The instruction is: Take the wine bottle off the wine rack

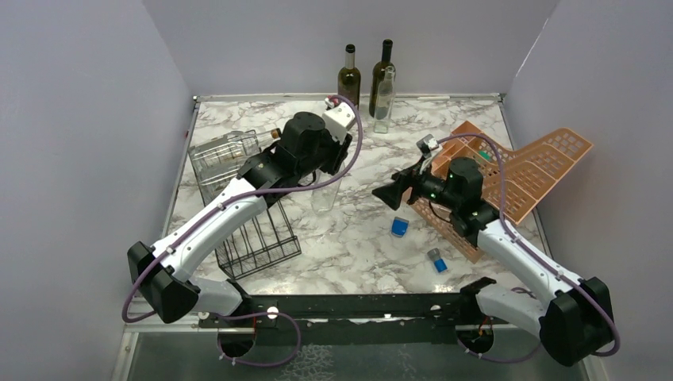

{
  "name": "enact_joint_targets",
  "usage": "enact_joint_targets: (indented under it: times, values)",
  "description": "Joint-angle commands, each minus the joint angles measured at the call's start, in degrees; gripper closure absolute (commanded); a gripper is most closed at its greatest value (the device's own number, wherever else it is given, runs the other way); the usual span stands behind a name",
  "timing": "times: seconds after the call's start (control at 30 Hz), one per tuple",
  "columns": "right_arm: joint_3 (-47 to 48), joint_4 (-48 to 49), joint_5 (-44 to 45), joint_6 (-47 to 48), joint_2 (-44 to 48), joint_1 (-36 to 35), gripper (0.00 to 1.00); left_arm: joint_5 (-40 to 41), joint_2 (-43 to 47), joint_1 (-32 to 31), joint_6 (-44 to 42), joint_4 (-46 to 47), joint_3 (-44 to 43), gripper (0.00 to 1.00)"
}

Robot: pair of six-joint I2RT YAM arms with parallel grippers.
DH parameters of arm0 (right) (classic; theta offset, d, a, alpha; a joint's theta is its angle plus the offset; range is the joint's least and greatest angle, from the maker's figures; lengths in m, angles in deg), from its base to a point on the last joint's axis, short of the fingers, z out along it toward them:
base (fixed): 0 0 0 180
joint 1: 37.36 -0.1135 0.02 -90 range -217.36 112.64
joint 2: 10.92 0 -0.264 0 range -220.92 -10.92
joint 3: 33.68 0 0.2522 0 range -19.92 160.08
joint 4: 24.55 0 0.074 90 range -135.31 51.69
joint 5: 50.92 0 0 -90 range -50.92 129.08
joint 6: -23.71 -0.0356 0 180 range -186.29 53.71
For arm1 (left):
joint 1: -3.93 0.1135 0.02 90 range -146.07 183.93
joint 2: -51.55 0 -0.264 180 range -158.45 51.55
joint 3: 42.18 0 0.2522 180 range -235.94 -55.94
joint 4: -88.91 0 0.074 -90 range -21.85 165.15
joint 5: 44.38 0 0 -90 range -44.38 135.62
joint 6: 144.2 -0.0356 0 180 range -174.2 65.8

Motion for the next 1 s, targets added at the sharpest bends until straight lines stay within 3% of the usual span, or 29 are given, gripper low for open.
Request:
enact_joint_targets:
  times: [0.0, 0.13, 0.33, 0.67, 0.77, 0.83, 0.97]
  values:
    - [4.8, 5.6, -5.1, -0.9, -1.9, -4.6, 0.01, 1.2, 2.1, -0.1, 13.7, 7.2, -1.6, 0.94]
    - [8.3, 6.8, -1.2, -0.9, -5.3, -10.3, 0.0, 5.7, 3.9, -0.2, 19.3, 10.5, 0.8, 0.92]
    - [12.8, 7.5, 16.7, -1.8, -9.7, -21.3, 0.0, 9.6, 5.9, -0.2, 20.8, 10.4, 0.9, 0.92]
    - [21.6, 8.3, 35.1, 4.3, -18.8, -30.1, 0.01, 10.4, 8.5, -0.2, 22.8, 10.4, 3.6, 0.92]
    - [22.5, 9.5, 41.4, 6.7, -21.0, -31.7, 0.03, 10.3, 9.1, -0.2, 22.6, 10.3, 3.8, 0.92]
    - [23.4, 9.5, 43.7, 7.7, -22.0, -31.8, 0.1, 10.3, 9.3, -0.2, 22.5, 10.2, 4.0, 0.92]
    - [23.0, 12.3, 44.3, 10.5, -21.9, -32.1, 0.17, 10.6, 10.1, -0.2, 22.8, 10.0, 4.2, 0.91]
